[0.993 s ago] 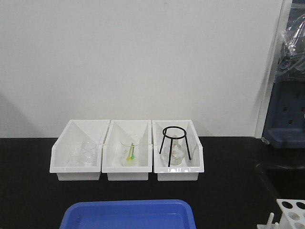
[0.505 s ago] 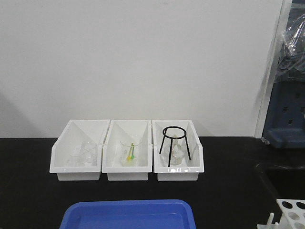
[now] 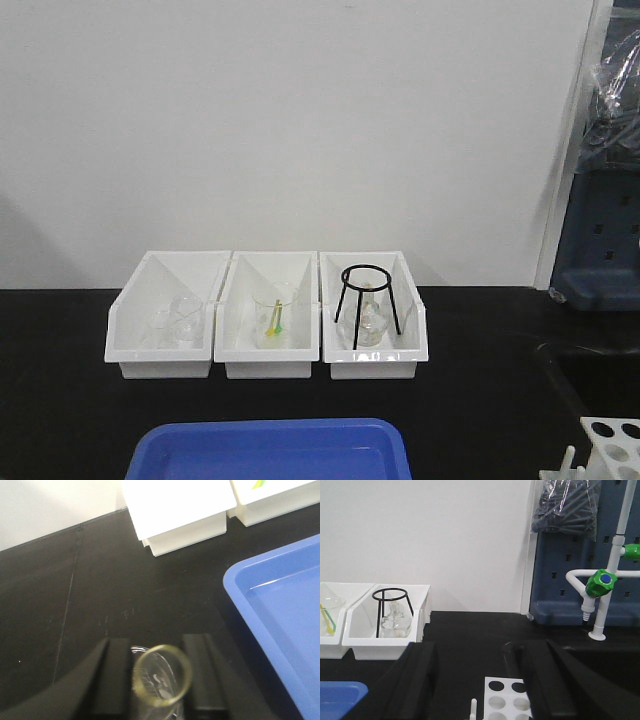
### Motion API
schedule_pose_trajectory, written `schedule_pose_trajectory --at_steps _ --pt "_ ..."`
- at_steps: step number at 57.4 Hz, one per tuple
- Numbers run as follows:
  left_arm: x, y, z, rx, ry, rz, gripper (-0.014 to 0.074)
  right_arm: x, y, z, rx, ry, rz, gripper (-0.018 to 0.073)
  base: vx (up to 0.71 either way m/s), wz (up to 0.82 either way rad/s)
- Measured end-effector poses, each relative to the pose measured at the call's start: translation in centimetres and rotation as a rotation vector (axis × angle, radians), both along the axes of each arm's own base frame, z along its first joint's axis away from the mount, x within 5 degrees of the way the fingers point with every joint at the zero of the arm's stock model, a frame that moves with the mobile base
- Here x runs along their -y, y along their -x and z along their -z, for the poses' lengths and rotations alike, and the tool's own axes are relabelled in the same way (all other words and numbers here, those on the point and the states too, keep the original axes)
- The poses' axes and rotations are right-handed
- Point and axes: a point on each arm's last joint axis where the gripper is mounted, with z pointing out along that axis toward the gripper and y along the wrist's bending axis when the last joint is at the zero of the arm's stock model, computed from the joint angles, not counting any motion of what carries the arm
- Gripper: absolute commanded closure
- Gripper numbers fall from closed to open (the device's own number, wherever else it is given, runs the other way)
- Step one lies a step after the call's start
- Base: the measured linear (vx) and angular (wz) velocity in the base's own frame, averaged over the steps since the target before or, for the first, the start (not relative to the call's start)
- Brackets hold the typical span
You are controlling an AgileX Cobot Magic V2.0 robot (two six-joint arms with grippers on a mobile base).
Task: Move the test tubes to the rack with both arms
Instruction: 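Lift the test tube with the left gripper toward the right gripper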
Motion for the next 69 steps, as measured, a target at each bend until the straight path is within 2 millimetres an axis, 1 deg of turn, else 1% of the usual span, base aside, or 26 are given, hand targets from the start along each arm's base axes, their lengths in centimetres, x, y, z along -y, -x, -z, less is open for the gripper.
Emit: schedule_pose_trajectory --at_steps 3,7,14,21,35,40,43,50,55,61,69 --pt "0.0 0.0 0.0 0.0 0.002 -0.002 0.0458 0.0 0.0 0.0 0.0 0.0 0.0 0.0111 0.0 0.0" --pt "0.0 0.0 0.0 0.0 0.003 -0.004 0.0519 0.0 0.0 0.0 0.0 0.0 0.0 0.0111 0.0 0.0" --pt "0.0 0.0 -0.1 0.012 0.004 -0.005 0.0599 0.0 0.0 0.0 0.0 0.0 0.0 0.0111 0.0 0.0" --pt "-0.1 0.1 -0.8 0.058 0.014 -0.008 0.0601 0.0 0.0 0.0 0.001 0.0 0.0 0.0111 0.0 0.0" --pt "-0.2 0.9 -3.2 0.173 0.066 -0.021 0.0601 0.0 0.0 0.0 0.001 0.0 0.0 0.0111 0.0 0.0" --pt "-0.1 1.0 -4.5 0.208 0.073 -0.018 0.0601 0.0 0.0 0.0 0.001 0.0 0.0 0.0111 0.0 0.0" --pt "-0.1 0.9 -5.7 0.235 0.078 -0.015 0.0601 0.0 0.0 0.0 0.001 0.0 0.0 0.0111 0.0 0.0" --pt "0.0 0.6 -8.8 0.304 0.095 -0.01 0.0601 0.0 0.0 0.0 0.001 0.0 0.0 0.0111 0.0 0.0" --pt "0.0 0.3 -11.3 0.34 0.141 -0.012 0.0601 0.0 0.0 0.0 0.001 0.0 0.0 0.0111 0.0 0.0" --pt "0.1 -0.2 -13.3 0.346 0.226 -0.023 0.0601 0.0 0.0 0.0 0.004 -0.001 -0.001 0.0111 0.0 0.0" --pt "0.2 -0.5 -14.9 0.353 0.354 -0.041 0.0601 0.0 -0.1 0.0 0.006 -0.018 -0.002 0.0111 0.0 0.0"
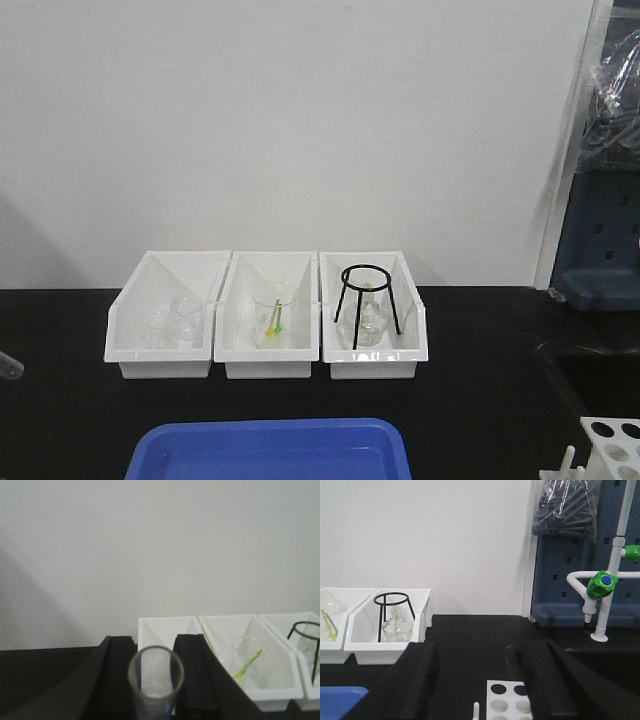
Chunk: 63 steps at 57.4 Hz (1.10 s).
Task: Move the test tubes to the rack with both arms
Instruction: 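Lift the test tube with the left gripper toward the right gripper, then close the right gripper on the test tube held by the left gripper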
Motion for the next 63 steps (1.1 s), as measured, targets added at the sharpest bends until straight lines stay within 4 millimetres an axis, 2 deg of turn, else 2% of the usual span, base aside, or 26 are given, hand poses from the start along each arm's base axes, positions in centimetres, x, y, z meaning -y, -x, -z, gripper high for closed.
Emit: schedule_pose_trajectory --at_steps 8,21,33,45,55,63 --pt "0.6 -0.7 0.0 -0.028 0.143 0.024 0.0601 -0.3 -0.8 0.9 -0.097 -0.014 -0.03 0.0111 0.0 0.0" --pt "3.2 -2.7 2.1 -0.131 0.233 0.115 0.0601 -2.6 -3.5 1.2 -0.249 0.053 -0.209 0.0111 0.0 0.0" --pt "7.2 -4.7 4.3 -0.14 0.29 0.243 0.0601 -7.1 -6.7 1.4 -0.358 0.189 -0.443 0.0111 0.0 0.0" --pt "11.5 -5.7 7.3 -0.192 0.334 0.433 0.0601 -11.9 -9.5 1.3 -0.425 0.258 -0.595 0.0111 0.0 0.0" --pt "13.6 -6.1 9.0 -0.206 0.449 0.622 0.0601 -15.4 -11.1 0.4 -0.484 0.37 -0.69 0.0111 0.0 0.0" --pt "14.7 -6.1 10.0 -0.209 0.485 0.74 0.0601 -17.2 -12.2 -0.7 -0.505 0.429 -0.727 0.0111 0.0 0.0"
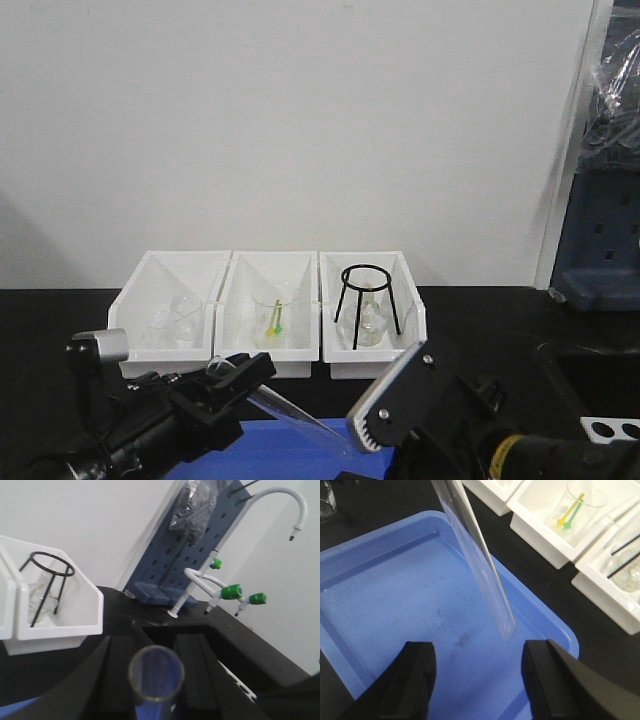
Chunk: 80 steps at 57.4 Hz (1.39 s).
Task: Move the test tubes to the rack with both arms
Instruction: 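Close the right gripper on the test tube held by the left gripper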
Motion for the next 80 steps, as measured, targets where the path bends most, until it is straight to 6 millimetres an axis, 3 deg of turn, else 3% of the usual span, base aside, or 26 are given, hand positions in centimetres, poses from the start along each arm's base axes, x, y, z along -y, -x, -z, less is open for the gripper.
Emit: schedule_pose_trajectory --at_steps 12,33,52,80 --pt "0.7 -0.2 1.5 -0.01 -0.006 0.061 0.0601 -1.7 -2.2 -1.6 0.006 0.065 -0.034 0.0111 0.0 0.0" --pt "0.9 -0.1 1.3 0.028 0.042 0.093 0.0601 -4.4 -5.1 -1.0 -0.028 0.164 -0.132 0.0111 0.0 0.0" --pt "1.0 0.1 0.7 0.023 0.127 0.12 0.0601 -5.1 -6.0 -0.4 -0.016 0.194 -0.158 0.0111 0.0 0.0" --pt "1.3 0.5 0.9 0.034 0.087 0.181 0.0601 -5.4 -6.4 0.0 -0.001 0.187 -0.159 0.0137 0.0 0.0"
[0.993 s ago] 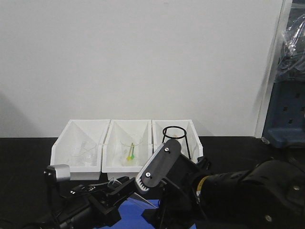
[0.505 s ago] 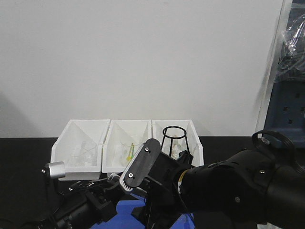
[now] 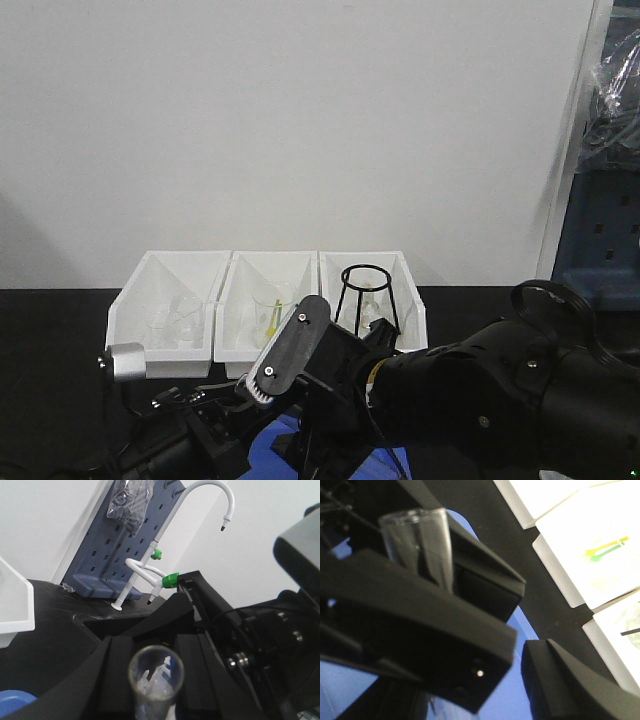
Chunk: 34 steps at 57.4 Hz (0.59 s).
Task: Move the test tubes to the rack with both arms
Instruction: 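Close the right gripper on the test tube held by the left gripper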
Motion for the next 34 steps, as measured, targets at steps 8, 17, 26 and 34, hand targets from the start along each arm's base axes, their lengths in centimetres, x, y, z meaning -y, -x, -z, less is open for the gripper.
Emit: schedule_pose_trajectory --at_steps 8,17,26,34 --pt "0.01 0.0 0.03 -0.001 -0.003 0.0 0.0601 -0.02 0.02 0.0 -0.004 -0.006 0.002 0.0184 0.0 0.0" --pt "0.01 -0.01 0.02 -0.001 -0.003 0.0 0.0601 -0.07 0.1 0.04 -0.022 -0.018 0.008 0.0251 0.0 0.0" --pt "0.01 -0.02 0.01 -0.001 -0.003 0.0 0.0596 -0.17 0.24 0.08 -0.052 -0.044 0.019 0.0344 0.0 0.0" --pt "0.02 -0.05 -0.06 0.0 0.001 0.0 0.0575 -0.31 0.41 0.12 -0.074 -0.059 0.022 0.0452 0.0 0.0"
